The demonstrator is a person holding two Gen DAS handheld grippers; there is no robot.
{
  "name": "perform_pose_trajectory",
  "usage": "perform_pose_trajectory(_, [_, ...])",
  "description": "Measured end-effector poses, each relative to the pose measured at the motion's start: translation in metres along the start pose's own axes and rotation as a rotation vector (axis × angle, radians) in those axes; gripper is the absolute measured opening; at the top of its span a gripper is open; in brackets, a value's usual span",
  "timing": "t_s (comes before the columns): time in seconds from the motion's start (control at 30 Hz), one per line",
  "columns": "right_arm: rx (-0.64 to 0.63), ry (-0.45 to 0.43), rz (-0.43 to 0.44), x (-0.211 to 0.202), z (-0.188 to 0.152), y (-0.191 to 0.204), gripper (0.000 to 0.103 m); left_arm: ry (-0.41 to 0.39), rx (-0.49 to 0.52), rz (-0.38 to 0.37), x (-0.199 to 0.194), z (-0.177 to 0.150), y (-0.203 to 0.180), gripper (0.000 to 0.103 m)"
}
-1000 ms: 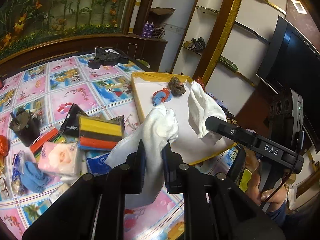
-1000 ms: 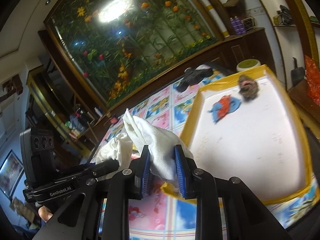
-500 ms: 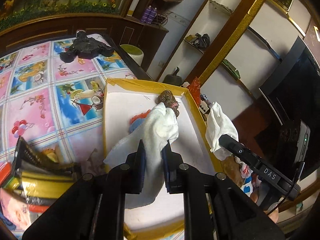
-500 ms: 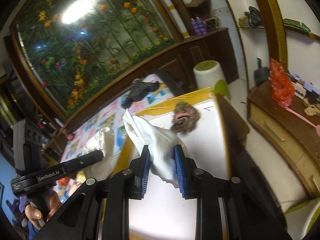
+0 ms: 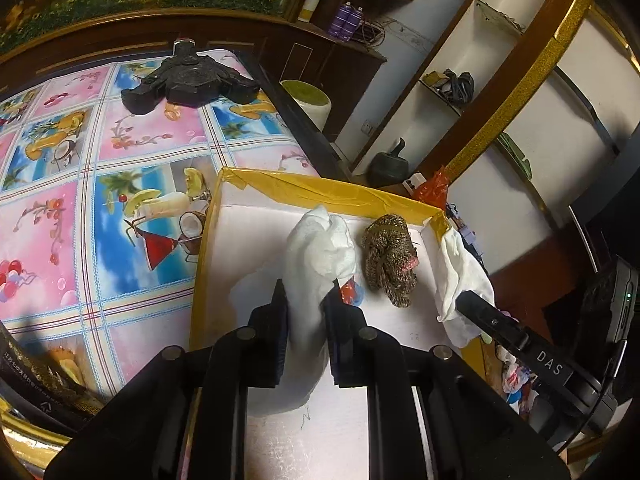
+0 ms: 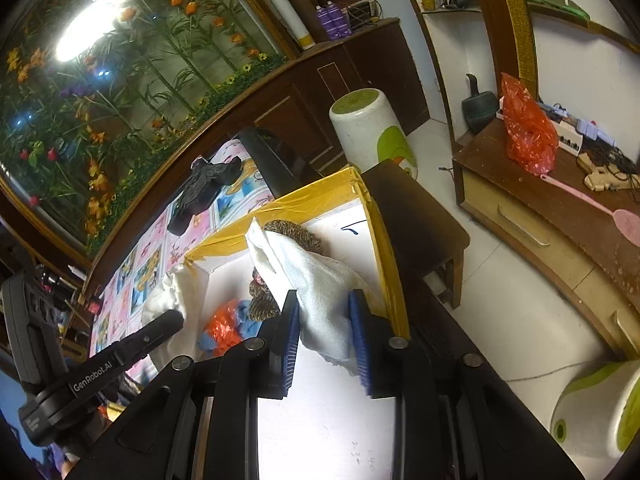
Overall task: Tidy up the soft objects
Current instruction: 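Open both tools to drop the white cloths into the box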
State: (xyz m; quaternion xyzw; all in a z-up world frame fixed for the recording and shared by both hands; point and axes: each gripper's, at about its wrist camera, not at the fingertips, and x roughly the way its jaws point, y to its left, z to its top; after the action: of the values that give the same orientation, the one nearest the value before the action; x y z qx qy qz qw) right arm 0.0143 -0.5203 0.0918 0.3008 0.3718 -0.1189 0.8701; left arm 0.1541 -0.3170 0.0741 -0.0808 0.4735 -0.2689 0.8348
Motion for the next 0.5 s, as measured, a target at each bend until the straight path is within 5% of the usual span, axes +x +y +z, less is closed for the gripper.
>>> perform_pose_trajectory(0.07, [-0.001,-0.002,-0.015,0.006,0.005,0.003,0.043,0.005,0.003,0.001,0.004,0.002,0.000,0.017])
perform_pose_trajectory(0.37, [-0.070,-0.073,-0.013,-0.009,-0.002,0.011,0.059,-0.012,0.002,-0.044,-0.003,0.004,0.000,0.053])
perform_pose_trajectory(0.5, [-0.076,-0.104,0.036,-0.029,-0.023,0.007,0.061,-0.032,0.005,-0.057,-0.016,0.004,-0.003,0.053])
